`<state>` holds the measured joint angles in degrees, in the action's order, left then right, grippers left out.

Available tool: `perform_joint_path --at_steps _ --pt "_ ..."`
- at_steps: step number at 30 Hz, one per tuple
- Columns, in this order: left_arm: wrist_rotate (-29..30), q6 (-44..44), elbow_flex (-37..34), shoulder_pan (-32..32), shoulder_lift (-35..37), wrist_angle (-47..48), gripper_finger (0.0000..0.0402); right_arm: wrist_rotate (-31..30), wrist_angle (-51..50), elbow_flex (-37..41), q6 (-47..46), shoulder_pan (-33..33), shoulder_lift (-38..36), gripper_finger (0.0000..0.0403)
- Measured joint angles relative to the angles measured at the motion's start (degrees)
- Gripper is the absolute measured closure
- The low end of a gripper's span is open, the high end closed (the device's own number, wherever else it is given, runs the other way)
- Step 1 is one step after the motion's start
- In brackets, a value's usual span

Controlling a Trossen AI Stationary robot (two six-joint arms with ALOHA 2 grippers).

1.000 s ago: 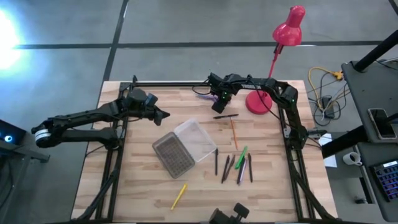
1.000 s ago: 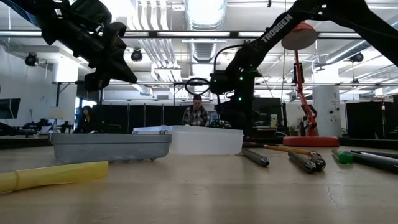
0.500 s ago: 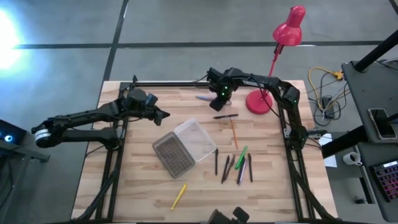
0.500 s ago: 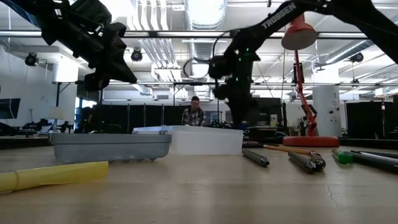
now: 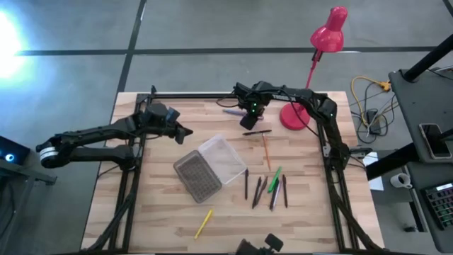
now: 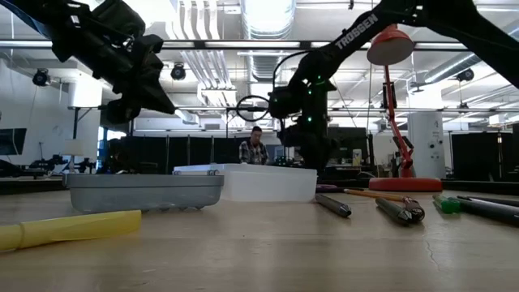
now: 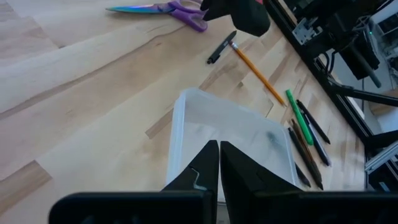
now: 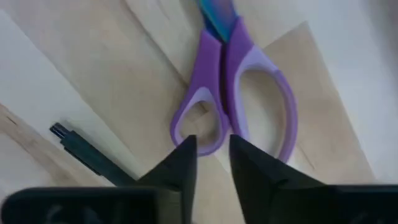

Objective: Pick & place school supplies into a supply box
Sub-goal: Put the purple scissors into the gray supply box

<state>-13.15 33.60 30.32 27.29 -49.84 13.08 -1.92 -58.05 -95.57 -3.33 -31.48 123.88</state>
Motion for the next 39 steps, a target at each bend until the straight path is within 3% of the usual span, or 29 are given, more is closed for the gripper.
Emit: perform_joint_path --at_steps 4,9,22,39 --pt "-0.01 1.31 -0.71 0.0 0.0 -0.01 0.0402 -2.5 1.59 0.02 1.83 -0.02 1.53 0.0271" --pt "0.0 1.47 -0.73 0.0 0.0 -0.02 0.0402 -2.67 1.87 -0.06 1.77 -0.44 3.13 0.0262" --pt "0.0 1.49 -0.49 0.0 0.0 -0.09 0.0402 -4.55 1.49 -0.24 0.94 -0.36 4.91 0.0355" --pt "0.0 1.51 -0.52 0.0 0.0 -0.11 0.0402 -0.91 1.19 0.32 -1.26 -0.62 1.0 0.0356"
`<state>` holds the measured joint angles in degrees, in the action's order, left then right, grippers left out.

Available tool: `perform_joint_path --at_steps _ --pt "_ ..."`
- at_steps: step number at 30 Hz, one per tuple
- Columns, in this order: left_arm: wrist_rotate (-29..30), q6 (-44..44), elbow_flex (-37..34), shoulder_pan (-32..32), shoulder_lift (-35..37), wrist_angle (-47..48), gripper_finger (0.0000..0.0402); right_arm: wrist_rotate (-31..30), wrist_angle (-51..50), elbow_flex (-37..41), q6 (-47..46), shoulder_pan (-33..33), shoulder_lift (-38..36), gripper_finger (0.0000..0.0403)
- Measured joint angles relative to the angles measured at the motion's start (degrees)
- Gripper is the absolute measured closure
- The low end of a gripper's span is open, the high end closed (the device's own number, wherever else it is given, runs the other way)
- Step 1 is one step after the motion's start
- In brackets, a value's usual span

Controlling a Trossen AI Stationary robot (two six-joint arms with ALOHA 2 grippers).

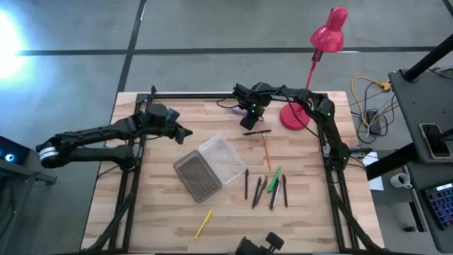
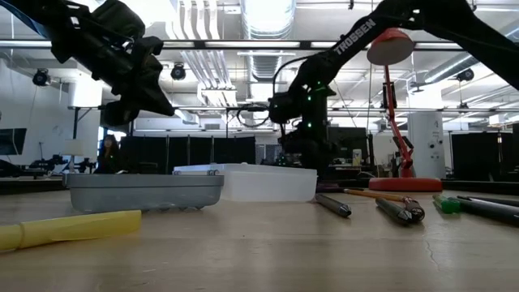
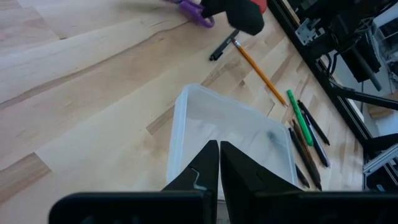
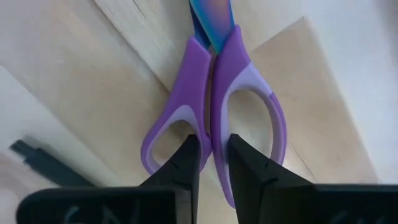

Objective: Pick & place school supplies into a supply box
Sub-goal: Put the purple scissors into the gray supply box

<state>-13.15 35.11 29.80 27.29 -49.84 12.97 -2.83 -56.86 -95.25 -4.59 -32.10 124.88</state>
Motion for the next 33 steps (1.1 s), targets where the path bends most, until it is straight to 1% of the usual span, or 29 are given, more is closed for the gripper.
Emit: perform_joint_path --at_steps 5,7,13,14,16,20,21,24,28,31,33 --pt "0.0 0.0 0.0 0.0 0.0 0.0 0.0402 0.34 -1.58 -0.21 -0.64 -0.09 -1.28 0.036" --pt "0.0 0.0 0.0 0.0 0.0 0.0 0.0402 1.13 -2.09 -0.17 -1.54 0.14 -2.21 0.0371" --pt "0.0 0.0 0.0 0.0 0.0 0.0 0.0402 5.62 -3.06 -0.37 -8.53 2.37 -6.99 0.0393" --pt "0.0 0.0 0.0 0.0 0.0 0.0 0.0402 5.31 -2.75 -0.37 -9.17 2.92 -7.94 0.0396" --pt "0.0 -0.35 0.0 0.01 0.0 -0.03 0.0402 2.6 -1.88 -0.52 -9.59 3.78 -9.53 0.0397" --pt "0.0 -0.56 0.0 0.0 0.0 -0.13 0.0402 -1.28 -1.33 -0.01 -5.7 3.78 -8.78 0.0395" --pt "0.0 -0.57 0.0 0.0 0.0 -0.13 0.0402 -1.78 -1.29 0.02 -5.05 3.47 -8.1 0.0392" --pt "0.0 -0.52 -0.02 0.0 0.0 -0.18 0.0402 -0.27 -1.4 0.32 -2.79 2.24 -5.86 0.037" --pt "-0.04 0.04 -0.02 0.0 0.0 -0.17 0.0402 0.85 -1.42 0.62 -0.16 1.23 -1.96 0.0318" --pt "-0.06 0.57 -0.02 0.0 0.0 -0.17 0.0402 -0.51 -1.28 0.64 2.52 1.04 -0.12 0.0279" --pt "-0.06 0.59 -0.02 0.0 0.0 -0.15 0.0402 -2.66 -1.16 0.5 4.24 1.11 0.72 0.0262"
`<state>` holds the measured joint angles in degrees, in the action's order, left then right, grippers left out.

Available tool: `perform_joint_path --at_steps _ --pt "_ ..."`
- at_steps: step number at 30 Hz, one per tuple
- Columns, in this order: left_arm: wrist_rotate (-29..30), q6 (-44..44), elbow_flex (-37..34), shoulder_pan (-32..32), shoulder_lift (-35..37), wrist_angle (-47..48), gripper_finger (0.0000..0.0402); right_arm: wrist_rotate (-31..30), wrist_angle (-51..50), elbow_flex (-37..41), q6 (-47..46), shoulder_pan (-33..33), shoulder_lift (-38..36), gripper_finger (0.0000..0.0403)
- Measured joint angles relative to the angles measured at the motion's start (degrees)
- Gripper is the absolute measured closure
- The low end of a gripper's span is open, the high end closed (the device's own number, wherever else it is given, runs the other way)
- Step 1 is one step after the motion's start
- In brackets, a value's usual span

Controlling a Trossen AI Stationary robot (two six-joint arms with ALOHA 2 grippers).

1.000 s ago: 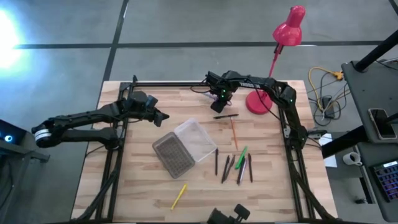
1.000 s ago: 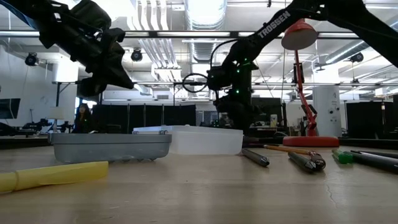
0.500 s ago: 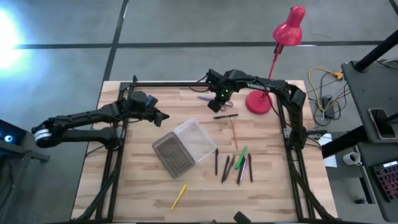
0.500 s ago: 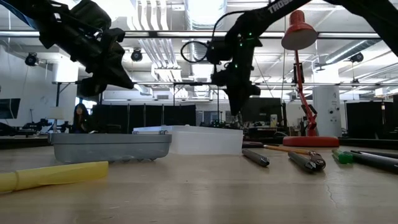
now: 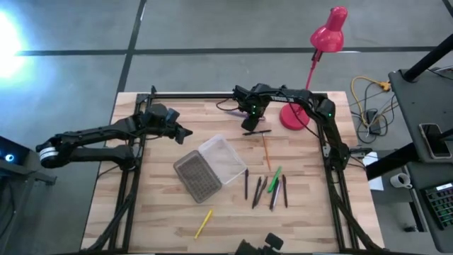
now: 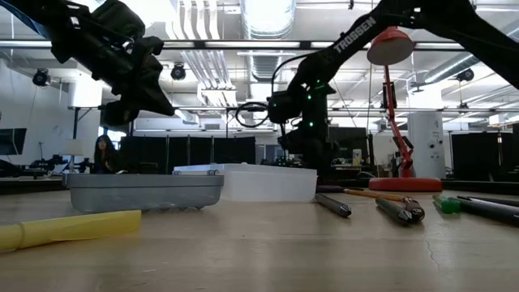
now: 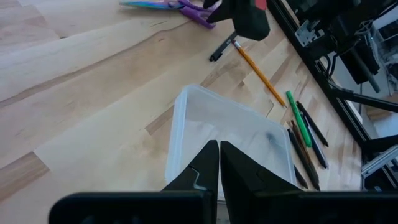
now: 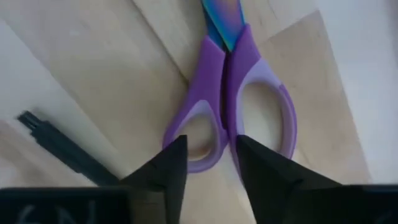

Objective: Pick & place school supplies into a supply box
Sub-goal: Put the purple scissors into the gray supply box

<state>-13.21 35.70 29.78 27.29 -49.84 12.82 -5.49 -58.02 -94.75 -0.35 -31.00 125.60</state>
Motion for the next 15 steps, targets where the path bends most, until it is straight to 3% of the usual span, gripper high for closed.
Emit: perform_joint_path --at_steps 5,15 --pt "0.0 0.24 0.0 0.0 0.0 0.02 0.0402 -3.54 2.77 -0.1 2.29 -0.16 1.32 0.0266" --pt "0.02 0.44 0.0 0.0 0.0 0.0 0.0402 -2.14 3.21 0.2 2.7 -0.5 3.06 0.0386"
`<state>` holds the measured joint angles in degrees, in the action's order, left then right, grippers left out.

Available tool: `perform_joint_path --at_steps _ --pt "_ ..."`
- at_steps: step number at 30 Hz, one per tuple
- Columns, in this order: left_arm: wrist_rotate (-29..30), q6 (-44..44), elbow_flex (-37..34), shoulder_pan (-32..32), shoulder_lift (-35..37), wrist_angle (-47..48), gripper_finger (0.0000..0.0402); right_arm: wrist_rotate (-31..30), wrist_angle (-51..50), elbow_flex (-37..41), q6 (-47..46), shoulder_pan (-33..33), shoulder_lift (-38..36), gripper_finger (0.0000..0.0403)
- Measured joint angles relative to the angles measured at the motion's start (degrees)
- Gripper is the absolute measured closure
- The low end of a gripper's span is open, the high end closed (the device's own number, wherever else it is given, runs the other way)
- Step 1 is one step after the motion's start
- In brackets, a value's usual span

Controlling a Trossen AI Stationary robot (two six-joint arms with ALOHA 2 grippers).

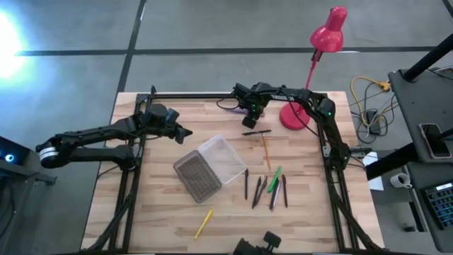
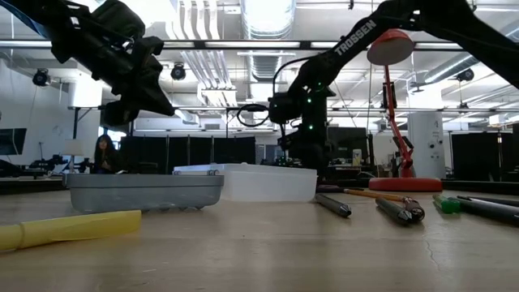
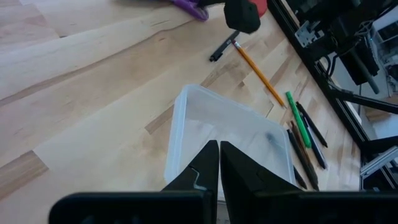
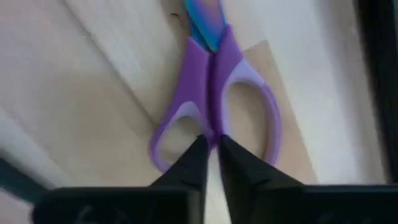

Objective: Pick & place school supplies into a supply box
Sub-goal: Put the purple scissors into the gray supply box

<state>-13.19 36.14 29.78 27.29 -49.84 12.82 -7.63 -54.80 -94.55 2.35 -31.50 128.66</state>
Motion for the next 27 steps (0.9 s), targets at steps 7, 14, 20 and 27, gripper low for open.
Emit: perform_joint_path --at_steps 7,14,20,27 --pt "0.02 0.02 -0.09 0.0 0.0 0.02 0.0402 8.98 -0.56 -0.13 -2.13 -0.56 -0.38 0.0393" --pt "0.02 -0.03 -0.1 0.0 0.0 -0.01 0.0402 18.02 -0.85 -0.55 -4.17 -1.27 -3.92 0.0395" --pt "0.04 -0.33 -0.33 0.0 0.0 -0.25 0.0402 18.9 -1.18 -1.24 -5.97 -2.39 -6.28 0.0396" --pt "0.04 -0.42 -0.96 0.0 0.0 -0.31 0.0402 13.87 -1.2 -1.24 -2.92 -0.81 -6.18 0.0384"
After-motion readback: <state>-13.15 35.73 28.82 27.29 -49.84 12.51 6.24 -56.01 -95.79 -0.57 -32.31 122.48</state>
